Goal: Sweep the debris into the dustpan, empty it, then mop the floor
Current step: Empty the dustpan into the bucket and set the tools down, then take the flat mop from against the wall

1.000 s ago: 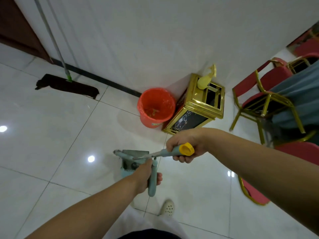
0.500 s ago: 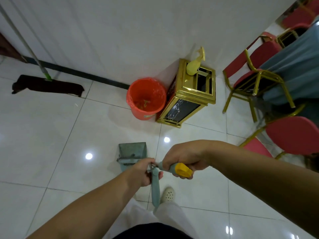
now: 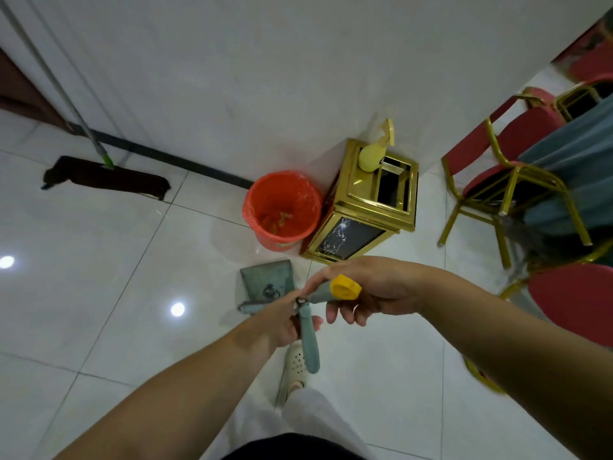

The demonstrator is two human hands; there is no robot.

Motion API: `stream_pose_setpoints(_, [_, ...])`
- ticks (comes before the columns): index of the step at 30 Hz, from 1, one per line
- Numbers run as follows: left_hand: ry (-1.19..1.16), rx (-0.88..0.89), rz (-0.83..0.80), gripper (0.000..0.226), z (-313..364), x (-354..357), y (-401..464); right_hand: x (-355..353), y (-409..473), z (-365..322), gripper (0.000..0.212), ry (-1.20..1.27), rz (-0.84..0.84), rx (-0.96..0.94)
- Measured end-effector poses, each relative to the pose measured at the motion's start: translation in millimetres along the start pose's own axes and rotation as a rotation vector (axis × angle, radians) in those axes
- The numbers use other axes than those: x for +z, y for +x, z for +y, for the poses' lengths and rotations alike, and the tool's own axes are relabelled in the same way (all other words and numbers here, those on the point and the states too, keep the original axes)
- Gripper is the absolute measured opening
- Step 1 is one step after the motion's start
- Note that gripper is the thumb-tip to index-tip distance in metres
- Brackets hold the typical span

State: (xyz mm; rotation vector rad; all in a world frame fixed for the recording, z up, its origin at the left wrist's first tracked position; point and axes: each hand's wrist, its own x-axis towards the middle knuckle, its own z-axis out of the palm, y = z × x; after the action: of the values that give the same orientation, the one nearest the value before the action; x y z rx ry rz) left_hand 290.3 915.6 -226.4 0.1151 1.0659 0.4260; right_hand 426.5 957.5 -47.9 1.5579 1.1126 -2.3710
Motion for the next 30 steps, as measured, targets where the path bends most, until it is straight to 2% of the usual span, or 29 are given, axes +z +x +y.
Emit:
stream_pose_setpoints(4, [-0.004, -0.032, 0.048, 0.048, 10.8, 20.0, 18.3, -42.7, -3.2, 0.2, 0.03, 0.02, 0.001, -0.057])
stream_pose_setpoints(15, [-0.147, -0.023, 0.129, 0.045, 30.5, 66.3, 39.6, -106.4, -2.8, -10.7, 0.029, 0.024, -0.047, -0.204])
stream_pose_setpoints(20, [-0.173, 0.005, 0.134, 0.044, 35.6, 66.6, 36.2, -116.5, 3.6, -21.8, 0.031, -0.076, 0.067, -0.267])
stream_pose_setpoints(23, [-0.075, -0.011, 0.13, 0.046, 37.6, 65.0, 28.1, -115.4, 8.8, -34.1, 0.026, -0.136, 0.177, -0.289])
stream_pose_setpoints(27, [0.012, 0.02, 0.21, 0.03, 48.6, 54.8, 6.1, -108.4, 14.0, -61.0, 0.022, -0.299, 0.244, -0.326])
stream_pose_setpoints(30, [-0.016, 0.103, 0.25, 0.022, 67.4, 40.3, -19.2, -100.1, 17.9, -85.5, 0.025, -0.37, 0.18, -0.342])
